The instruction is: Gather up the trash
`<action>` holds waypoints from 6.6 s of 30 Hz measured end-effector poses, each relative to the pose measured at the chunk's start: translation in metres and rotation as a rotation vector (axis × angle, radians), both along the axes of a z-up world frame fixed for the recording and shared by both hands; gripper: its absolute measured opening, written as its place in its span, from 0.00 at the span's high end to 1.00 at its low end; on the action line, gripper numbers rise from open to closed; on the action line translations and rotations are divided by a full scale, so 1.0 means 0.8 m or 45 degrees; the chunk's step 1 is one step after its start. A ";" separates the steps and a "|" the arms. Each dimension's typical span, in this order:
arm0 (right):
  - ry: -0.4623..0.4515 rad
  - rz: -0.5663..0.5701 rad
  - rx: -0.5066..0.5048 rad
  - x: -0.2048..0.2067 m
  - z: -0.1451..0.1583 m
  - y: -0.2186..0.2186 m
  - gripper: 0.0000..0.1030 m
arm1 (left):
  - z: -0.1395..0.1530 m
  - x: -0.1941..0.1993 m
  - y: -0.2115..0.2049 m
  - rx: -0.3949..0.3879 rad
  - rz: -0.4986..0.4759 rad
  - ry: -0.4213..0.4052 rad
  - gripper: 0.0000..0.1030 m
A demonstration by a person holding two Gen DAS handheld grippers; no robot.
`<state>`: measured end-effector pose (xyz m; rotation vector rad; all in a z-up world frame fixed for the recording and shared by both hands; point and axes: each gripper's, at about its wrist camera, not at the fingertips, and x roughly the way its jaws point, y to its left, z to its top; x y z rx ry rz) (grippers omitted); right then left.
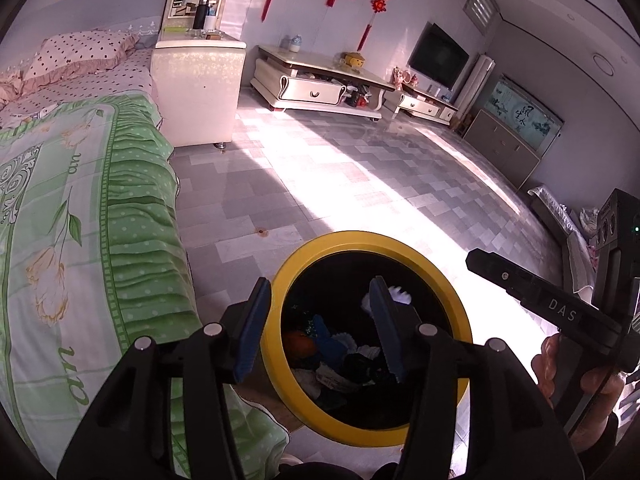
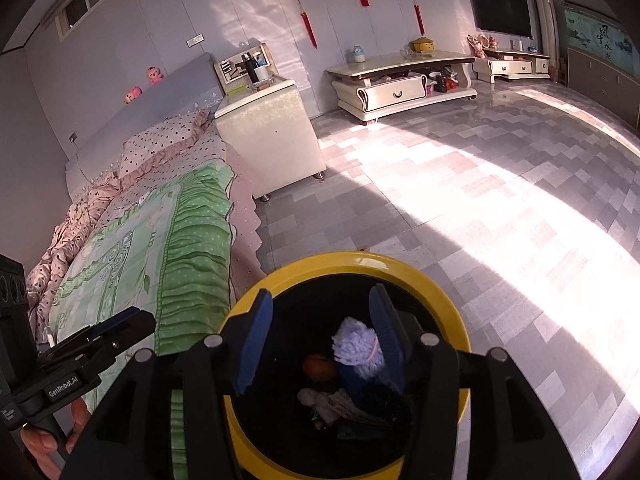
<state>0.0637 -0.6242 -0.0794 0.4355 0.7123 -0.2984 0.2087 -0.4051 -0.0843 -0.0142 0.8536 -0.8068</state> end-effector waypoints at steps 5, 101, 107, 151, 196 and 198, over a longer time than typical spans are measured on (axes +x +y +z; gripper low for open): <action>0.002 -0.003 0.000 0.000 0.004 0.008 0.53 | 0.008 0.004 0.026 -0.013 0.034 -0.013 0.53; -0.445 0.285 -0.440 -0.023 0.068 0.451 0.08 | 0.079 -0.209 0.477 0.054 0.922 -0.623 0.08; -0.415 0.279 -0.442 -0.024 0.061 0.454 0.08 | 0.078 -0.209 0.480 0.043 0.925 -0.615 0.08; -0.385 0.247 -0.434 -0.021 0.041 0.450 0.08 | 0.072 -0.209 0.485 0.038 0.932 -0.620 0.08; -0.372 0.246 -0.417 -0.023 0.035 0.441 0.08 | 0.066 -0.205 0.485 0.039 0.933 -0.612 0.08; -0.370 0.245 -0.414 -0.024 0.033 0.441 0.08 | 0.066 -0.204 0.485 0.031 0.923 -0.613 0.08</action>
